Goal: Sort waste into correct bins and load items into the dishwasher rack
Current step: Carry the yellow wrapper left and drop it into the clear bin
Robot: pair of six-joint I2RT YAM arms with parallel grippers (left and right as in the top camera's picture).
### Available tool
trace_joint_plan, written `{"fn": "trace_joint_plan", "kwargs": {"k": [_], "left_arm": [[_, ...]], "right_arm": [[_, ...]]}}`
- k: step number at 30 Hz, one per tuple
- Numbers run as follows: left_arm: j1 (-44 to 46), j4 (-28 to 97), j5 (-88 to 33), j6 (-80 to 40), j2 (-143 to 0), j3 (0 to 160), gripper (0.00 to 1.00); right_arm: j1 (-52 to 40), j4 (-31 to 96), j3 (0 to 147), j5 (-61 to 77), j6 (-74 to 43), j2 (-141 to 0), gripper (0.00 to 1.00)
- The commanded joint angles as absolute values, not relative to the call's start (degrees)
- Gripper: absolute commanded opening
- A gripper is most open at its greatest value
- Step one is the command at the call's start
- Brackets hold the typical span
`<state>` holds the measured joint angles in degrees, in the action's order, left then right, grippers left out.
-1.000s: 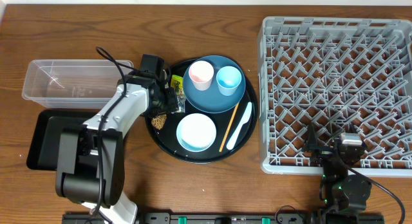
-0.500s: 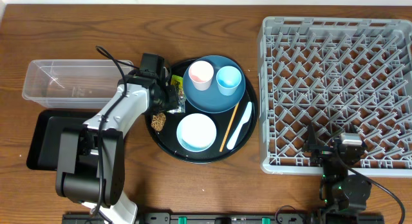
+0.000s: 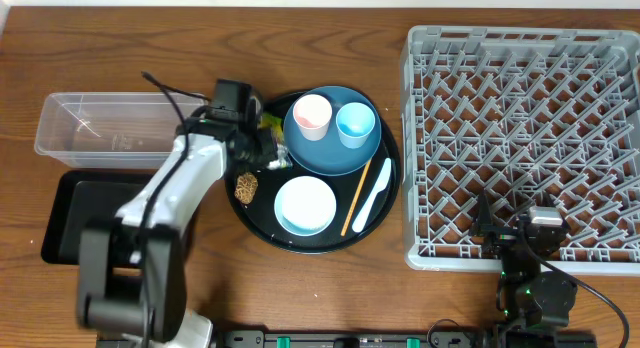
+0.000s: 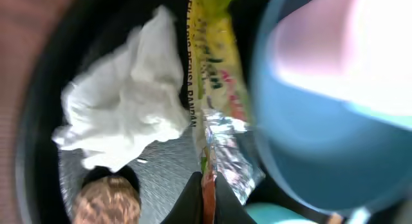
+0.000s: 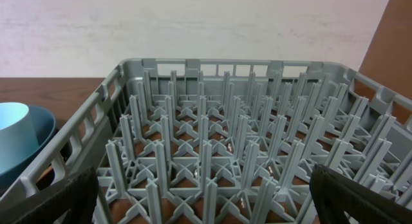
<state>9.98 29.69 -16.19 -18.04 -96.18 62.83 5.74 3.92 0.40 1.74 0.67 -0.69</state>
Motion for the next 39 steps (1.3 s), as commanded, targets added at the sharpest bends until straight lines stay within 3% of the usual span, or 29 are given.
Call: {"fn": "trace_joint_plan", "kwargs": {"k": [1, 12, 22, 27, 39], "left_arm": [[10.09, 29.65, -17.06, -17.96, -87.44, 63.37, 0.06], [5.48, 29.65, -3.36, -31.16, -74.89, 63.37, 0.06], [-13.23, 28.93, -3.40, -44.25, -75.57, 63.35, 0.06], [-21.32, 26.46, -4.43, -44.91, -76.82, 63.35, 0.06], [-29.26, 20.84, -12.03, -44.91, -89.58, 63.35, 0.06]], "right_arm": [[5.28, 4.12, 0.32, 1.93, 1.15, -0.36, 0.99], [5.28, 4.12, 0.32, 1.93, 1.15, -0.36, 0.99], [5.28, 4.12, 0.32, 1.93, 1.15, -0.36, 0.99], [5.28, 4.12, 0.32, 1.93, 1.15, -0.36, 0.99], [5.28, 4.12, 0.32, 1.93, 1.15, -0.36, 0.99]]}}
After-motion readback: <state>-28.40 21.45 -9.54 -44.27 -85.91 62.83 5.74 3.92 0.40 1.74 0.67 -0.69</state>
